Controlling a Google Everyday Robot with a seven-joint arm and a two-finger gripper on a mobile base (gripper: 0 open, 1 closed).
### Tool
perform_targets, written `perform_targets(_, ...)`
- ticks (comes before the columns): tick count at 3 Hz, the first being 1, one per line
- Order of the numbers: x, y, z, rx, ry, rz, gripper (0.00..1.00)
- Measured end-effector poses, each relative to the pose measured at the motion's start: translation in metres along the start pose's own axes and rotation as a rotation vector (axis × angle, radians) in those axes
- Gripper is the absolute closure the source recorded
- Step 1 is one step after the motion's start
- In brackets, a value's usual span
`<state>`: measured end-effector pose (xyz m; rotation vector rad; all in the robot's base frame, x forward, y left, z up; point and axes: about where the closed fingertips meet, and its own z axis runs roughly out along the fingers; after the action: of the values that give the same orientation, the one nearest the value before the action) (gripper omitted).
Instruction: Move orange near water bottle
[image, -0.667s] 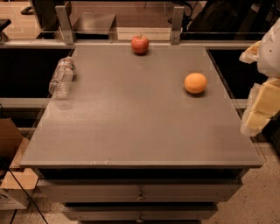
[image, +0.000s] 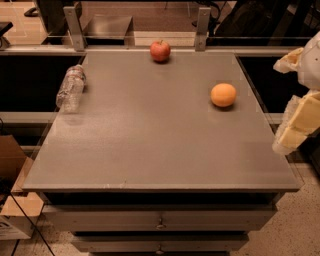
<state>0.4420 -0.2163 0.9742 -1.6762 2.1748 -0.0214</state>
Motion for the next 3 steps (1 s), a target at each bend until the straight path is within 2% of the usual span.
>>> perform_targets(1, -0.005, -0.013, 0.011, 0.009, -0.184, 0.048, 0.00)
perform_targets(2, -0.018, -0.034, 0.026, 0.045, -0.317, 0.105, 0.00)
perform_targets(3, -0.026, -0.062, 0.046, 0.072, -0.357, 0.166, 0.00)
